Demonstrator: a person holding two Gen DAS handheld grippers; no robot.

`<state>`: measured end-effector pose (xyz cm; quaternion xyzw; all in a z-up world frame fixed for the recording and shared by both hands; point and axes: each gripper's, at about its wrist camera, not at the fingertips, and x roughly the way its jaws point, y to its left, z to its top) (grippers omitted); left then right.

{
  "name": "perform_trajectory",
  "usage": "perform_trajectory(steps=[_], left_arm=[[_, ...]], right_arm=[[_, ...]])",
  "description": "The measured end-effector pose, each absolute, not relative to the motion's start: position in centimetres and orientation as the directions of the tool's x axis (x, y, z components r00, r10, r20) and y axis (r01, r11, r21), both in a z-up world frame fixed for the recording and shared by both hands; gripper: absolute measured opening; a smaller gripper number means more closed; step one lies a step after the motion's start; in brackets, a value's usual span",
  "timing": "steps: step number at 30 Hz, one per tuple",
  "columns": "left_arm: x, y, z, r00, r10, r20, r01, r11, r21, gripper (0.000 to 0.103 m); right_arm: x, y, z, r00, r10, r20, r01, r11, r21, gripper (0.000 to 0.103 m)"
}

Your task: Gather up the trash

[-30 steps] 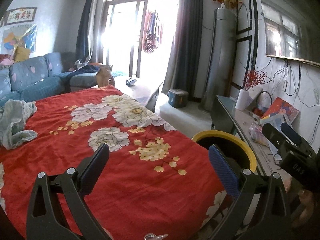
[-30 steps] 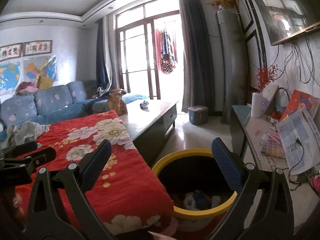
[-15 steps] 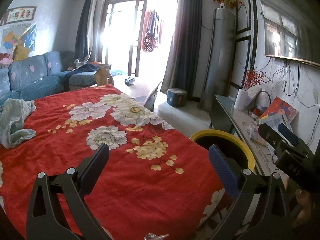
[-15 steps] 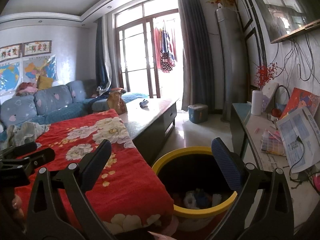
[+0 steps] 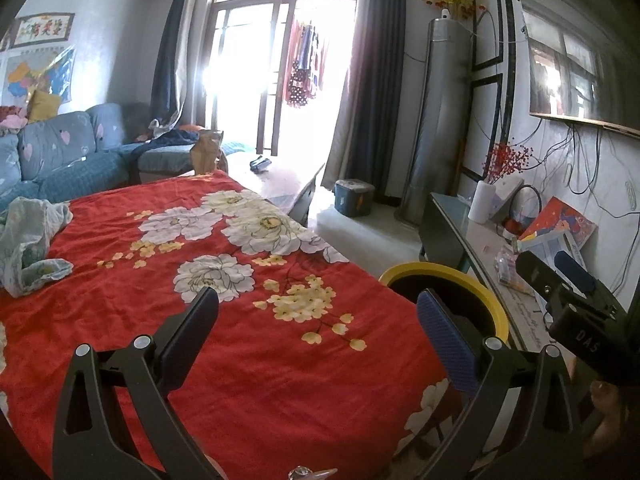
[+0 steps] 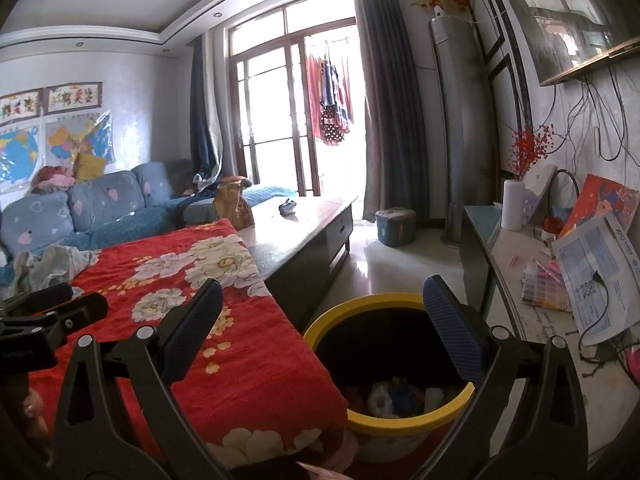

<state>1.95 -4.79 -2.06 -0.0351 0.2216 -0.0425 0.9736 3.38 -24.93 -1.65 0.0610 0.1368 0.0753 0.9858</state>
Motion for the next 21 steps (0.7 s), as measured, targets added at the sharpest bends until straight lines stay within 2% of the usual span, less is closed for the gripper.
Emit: perform_trajectory(steps=[21], left_arm=[[1.95, -4.94, -2.1, 0.897, -0.094, -0.432, 0.064, 0.994, -0.084, 0.097]], right_arm=[[3.41, -25.02, -1.68, 0.951, 0.165, -0.263, -0.13, 0.981, 0.145, 0.092]])
